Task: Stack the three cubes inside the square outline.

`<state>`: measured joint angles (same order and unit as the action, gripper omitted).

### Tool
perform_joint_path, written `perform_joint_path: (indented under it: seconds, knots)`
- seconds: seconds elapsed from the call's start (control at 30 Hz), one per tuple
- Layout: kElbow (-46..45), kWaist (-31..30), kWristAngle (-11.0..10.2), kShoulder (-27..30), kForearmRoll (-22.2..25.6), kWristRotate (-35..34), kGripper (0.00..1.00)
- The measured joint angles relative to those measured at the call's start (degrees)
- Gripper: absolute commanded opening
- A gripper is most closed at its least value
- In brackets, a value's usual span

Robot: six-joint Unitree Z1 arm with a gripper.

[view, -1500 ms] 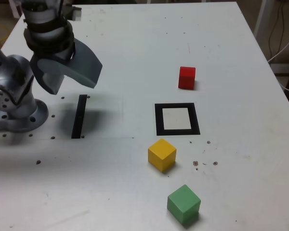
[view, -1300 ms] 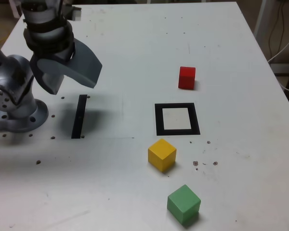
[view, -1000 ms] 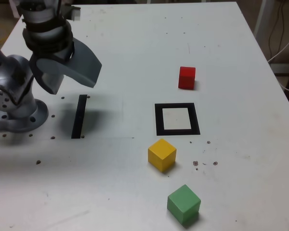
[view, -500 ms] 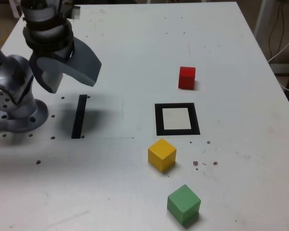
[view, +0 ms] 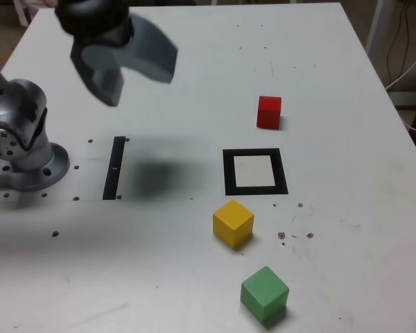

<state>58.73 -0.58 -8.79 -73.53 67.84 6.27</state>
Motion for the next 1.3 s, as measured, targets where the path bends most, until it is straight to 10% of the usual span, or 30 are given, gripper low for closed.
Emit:
perform_joint_path:
  seconds: [0.87,1.3]
  knots:
    - [24.9,3.3,4.9,-19.6,7.3,7.2,1.0]
    - [36.5,8.1,3.3,-34.7,9.0,14.0,1.0]
